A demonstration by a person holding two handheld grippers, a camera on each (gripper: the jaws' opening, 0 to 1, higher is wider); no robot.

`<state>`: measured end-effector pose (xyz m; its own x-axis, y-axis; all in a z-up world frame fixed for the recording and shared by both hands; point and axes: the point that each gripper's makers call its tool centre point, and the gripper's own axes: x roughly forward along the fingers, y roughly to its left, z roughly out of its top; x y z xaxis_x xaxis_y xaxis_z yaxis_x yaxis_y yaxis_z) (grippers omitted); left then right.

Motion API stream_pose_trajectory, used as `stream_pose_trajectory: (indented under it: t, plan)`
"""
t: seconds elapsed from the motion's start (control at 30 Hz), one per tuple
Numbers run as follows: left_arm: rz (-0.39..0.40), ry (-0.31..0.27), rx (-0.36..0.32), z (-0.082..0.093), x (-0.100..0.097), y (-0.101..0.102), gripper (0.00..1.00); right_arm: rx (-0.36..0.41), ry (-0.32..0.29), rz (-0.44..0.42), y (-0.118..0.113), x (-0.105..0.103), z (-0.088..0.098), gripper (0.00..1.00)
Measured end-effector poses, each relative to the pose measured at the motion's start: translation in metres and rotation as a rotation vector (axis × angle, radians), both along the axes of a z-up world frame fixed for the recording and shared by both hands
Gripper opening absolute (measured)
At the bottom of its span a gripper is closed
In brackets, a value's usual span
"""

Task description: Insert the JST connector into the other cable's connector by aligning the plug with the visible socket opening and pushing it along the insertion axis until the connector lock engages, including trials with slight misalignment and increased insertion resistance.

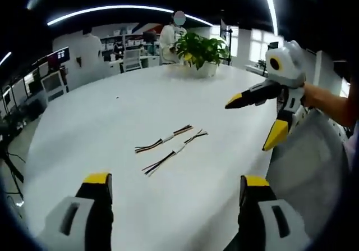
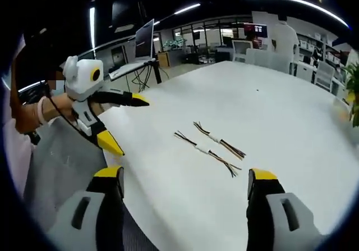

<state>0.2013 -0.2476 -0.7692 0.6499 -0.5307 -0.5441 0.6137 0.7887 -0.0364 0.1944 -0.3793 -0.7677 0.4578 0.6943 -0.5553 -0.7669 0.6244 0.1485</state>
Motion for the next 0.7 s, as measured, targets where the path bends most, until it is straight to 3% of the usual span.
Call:
stream_pose_trajectory:
  t: [0.17,0.2,0.27,0.3,0.43,0.7]
  plan:
    - [0.013,-0.031,0.007,0.010,-0.005,0.002,0.90,0.010,0.002,-0.007,-0.001,-0.006,0.003,0.89]
    - [0.010,-0.027,-0.013,0.012,-0.007,0.000,0.90,0.011,0.002,-0.006,-0.001,-0.007,0.003,0.89]
    - [0.054,0.002,-0.114,0.019,-0.009,-0.004,0.90,0.011,0.006,-0.005,-0.001,-0.010,0.003,0.88]
    - [0.065,0.001,-0.124,0.021,-0.010,-0.004,0.90,0.012,0.006,-0.004,-0.001,-0.011,0.003,0.88]
    - [0.069,-0.030,0.001,0.016,-0.014,0.007,0.90,0.015,0.008,-0.011,-0.001,-0.018,0.005,0.87]
    - [0.066,-0.015,-0.027,0.021,-0.028,0.005,0.91,0.059,0.013,-0.065,-0.007,-0.025,0.011,0.88]
